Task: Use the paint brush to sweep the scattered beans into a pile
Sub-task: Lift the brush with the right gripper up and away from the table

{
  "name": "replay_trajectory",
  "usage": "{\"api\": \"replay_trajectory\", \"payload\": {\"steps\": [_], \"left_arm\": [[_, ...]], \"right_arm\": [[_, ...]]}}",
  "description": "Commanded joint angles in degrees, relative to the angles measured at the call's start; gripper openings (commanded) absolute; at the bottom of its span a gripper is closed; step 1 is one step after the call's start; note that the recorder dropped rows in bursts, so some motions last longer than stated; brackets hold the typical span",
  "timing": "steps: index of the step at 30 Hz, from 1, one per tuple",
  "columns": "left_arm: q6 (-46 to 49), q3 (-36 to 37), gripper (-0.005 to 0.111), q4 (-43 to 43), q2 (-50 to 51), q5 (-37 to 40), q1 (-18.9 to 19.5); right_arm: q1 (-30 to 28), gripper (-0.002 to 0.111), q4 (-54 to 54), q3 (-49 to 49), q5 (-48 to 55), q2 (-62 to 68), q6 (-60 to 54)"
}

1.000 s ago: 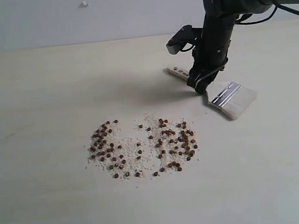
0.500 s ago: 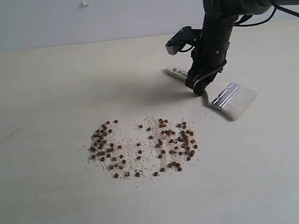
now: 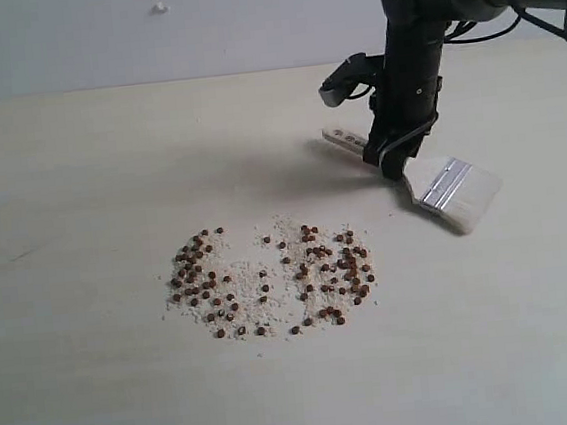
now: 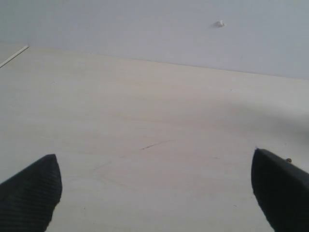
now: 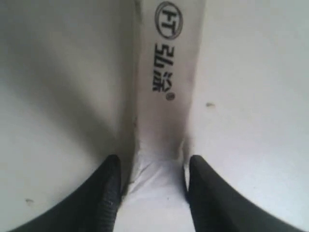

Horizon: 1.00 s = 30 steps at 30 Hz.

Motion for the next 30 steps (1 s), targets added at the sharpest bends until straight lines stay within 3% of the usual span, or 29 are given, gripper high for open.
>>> {"api": "replay_trajectory", "payload": {"steps": [1, 30], "left_arm": [[0.21, 0.13, 0.104, -0.26, -0.38, -0.16, 0.09], [0.21, 0.13, 0.104, -0.26, -0.38, -0.16, 0.09]], "right_arm": [[-0.24, 0.0, -0.4, -2.12, 1.8, -0.58, -0.22], [-0.24, 0.0, -6.6, -2.36, -4.1, -19.14, 16.31]]}}
